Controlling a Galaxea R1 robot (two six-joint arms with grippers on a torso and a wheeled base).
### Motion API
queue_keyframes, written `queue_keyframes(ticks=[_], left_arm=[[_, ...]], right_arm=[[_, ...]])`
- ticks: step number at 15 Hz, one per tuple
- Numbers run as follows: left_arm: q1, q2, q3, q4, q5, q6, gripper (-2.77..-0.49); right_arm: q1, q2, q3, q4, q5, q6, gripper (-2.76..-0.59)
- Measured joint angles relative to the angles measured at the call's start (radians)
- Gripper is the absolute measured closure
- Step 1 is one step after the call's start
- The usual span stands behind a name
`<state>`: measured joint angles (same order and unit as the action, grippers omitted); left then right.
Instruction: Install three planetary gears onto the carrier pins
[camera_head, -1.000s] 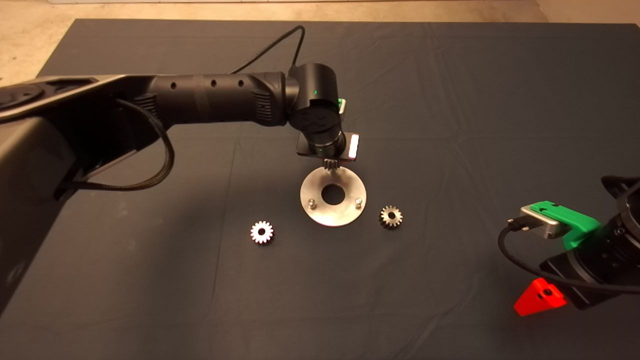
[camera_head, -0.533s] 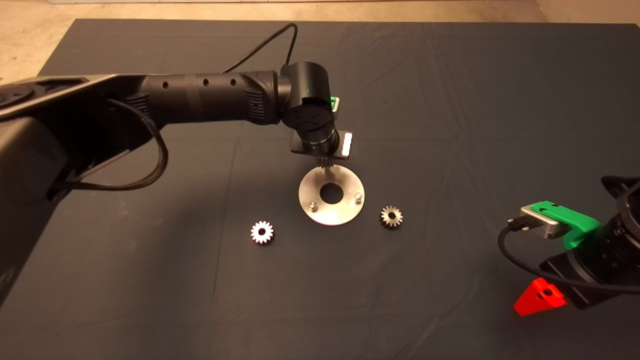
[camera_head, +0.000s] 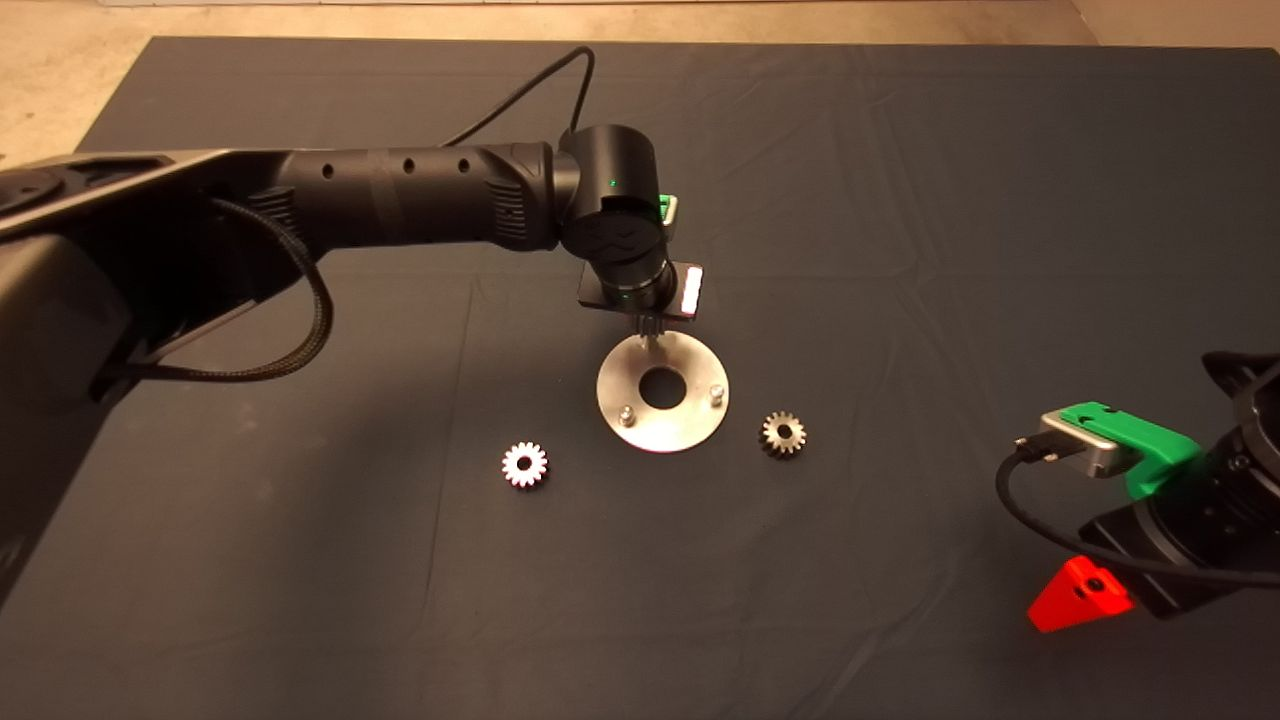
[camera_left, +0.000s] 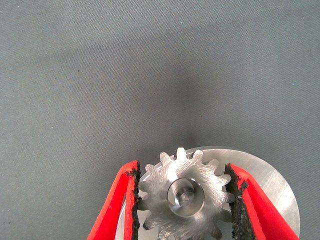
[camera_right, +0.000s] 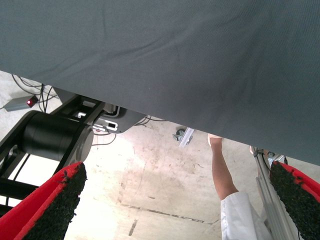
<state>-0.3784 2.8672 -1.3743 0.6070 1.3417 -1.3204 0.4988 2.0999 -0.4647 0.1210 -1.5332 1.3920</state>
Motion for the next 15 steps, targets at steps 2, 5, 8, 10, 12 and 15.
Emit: queue_keyframes(ticks=[2,5,8,10,12,15], left_arm=[[-0.002,0.000,0.000,-0.003,0.009,0.000,-0.88],[-0.008,0.000,0.000,-0.007,0.018,0.000,-0.88],[-0.030,-0.006,0.000,-0.009,0.031,0.000,-0.88],[-0.035,-0.006,0.000,-0.009,0.031,0.000,-0.88],[-0.035,-0.005,0.000,-0.011,0.031,-0.001,-0.88],[-0.035,-0.006,0.000,-0.011,0.031,-0.013,-0.88]], right_arm=[[0.000,0.000,0.000,0.000,0.000,0.000,-2.73],[0.000,0.000,0.000,0.000,0.000,0.000,-2.73],[0.000,0.000,0.000,0.000,0.000,0.000,-2.73],[0.000,0.000,0.000,0.000,0.000,0.000,-2.73],[0.000,0.000,0.000,0.000,0.000,0.000,-2.73],[0.000,0.000,0.000,0.000,0.000,0.000,-2.73]])
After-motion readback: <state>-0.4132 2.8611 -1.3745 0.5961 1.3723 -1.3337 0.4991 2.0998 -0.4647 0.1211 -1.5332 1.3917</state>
